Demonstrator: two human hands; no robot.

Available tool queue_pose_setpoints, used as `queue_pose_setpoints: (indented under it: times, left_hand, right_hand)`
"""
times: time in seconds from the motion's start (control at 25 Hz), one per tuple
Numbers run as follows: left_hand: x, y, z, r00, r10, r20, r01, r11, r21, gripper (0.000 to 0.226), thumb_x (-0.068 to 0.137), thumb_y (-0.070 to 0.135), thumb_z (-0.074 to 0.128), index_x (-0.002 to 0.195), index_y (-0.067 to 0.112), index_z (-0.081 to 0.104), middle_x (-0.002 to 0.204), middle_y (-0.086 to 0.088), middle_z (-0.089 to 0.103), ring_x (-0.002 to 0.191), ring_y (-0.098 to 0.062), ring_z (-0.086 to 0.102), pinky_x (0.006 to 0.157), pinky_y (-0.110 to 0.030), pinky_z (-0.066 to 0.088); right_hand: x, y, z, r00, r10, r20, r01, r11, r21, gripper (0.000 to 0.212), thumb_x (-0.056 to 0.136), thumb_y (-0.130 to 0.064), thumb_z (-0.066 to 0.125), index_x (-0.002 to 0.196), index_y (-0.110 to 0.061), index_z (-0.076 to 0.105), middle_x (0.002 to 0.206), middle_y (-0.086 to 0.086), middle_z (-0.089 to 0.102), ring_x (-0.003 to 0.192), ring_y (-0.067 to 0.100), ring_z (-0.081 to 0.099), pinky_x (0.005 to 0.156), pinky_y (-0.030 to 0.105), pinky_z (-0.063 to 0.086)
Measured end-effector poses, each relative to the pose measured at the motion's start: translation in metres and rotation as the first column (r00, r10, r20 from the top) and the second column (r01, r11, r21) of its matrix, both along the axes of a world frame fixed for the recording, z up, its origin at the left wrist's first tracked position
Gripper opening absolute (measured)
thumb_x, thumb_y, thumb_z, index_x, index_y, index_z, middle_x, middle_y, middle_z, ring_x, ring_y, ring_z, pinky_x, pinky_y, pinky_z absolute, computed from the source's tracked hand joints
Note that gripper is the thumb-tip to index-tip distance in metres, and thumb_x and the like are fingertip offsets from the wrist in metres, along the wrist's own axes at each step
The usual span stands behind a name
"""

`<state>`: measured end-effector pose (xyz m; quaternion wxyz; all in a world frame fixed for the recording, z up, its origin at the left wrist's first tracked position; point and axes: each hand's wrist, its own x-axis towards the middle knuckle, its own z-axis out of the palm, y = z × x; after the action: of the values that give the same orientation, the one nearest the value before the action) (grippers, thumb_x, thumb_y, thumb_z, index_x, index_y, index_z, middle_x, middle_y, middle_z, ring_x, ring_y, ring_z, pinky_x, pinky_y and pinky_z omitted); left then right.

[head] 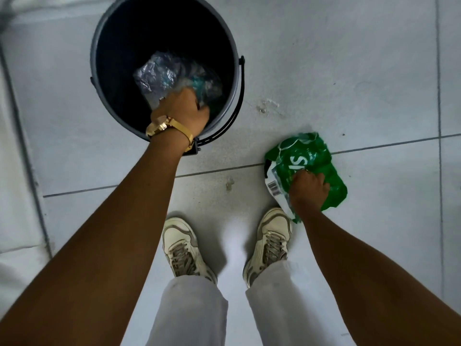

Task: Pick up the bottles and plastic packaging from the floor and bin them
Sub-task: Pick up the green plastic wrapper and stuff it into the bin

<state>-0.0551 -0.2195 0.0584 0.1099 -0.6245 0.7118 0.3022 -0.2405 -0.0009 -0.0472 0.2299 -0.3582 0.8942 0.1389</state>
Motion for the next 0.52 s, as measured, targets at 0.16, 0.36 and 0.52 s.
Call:
queue_pose_setpoints:
  times: [0.16, 0.36, 0.52]
  left_hand:
    - [0.0, 0.005, 0.006, 1.0, -0.003, -0.004, 0.004, 0.999, 0.048, 0.03, 0.093, 0.036, 0.051, 0.106, 0.011, 0.062, 0.102, -0.018, 0.068, 0.093, -0.037, 0.063, 0.079, -0.045, 0.055]
    - [0.005, 0.007, -0.022, 0.998, 0.067, -0.022, -0.067, 0.998, 0.002, 0.045, 0.094, 0.052, 0.042, 0.103, 0.014, 0.062, 0.095, -0.014, 0.067, 0.091, -0.037, 0.063, 0.076, -0.043, 0.052]
    - [0.012, 0.005, -0.024, 0.995, 0.055, -0.079, -0.059, 0.997, -0.047, 0.043, 0.092, 0.053, 0.045, 0.101, 0.014, 0.062, 0.093, -0.013, 0.067, 0.087, -0.036, 0.063, 0.069, -0.038, 0.048]
  right_hand:
    - [0.014, -0.011, 0.013, 0.994, -0.057, 0.089, 0.059, 0.998, -0.022, 0.069, 0.086, -0.052, 0.058, 0.13, -0.001, 0.045, 0.131, 0.02, 0.05, 0.12, 0.036, 0.045, 0.097, 0.046, 0.04]
    - [0.026, -0.042, -0.026, 0.945, -0.306, 0.114, 0.285, 0.944, 0.169, 0.093, 0.082, -0.059, 0.059, 0.144, 0.0, 0.023, 0.148, 0.021, 0.033, 0.135, 0.038, 0.032, 0.108, 0.05, 0.031]
    - [0.033, -0.052, -0.027, 0.937, -0.332, 0.107, 0.335, 0.942, -0.007, 0.048, 0.091, -0.035, 0.057, 0.126, -0.005, 0.048, 0.132, 0.019, 0.052, 0.126, 0.036, 0.044, 0.105, 0.048, 0.033]
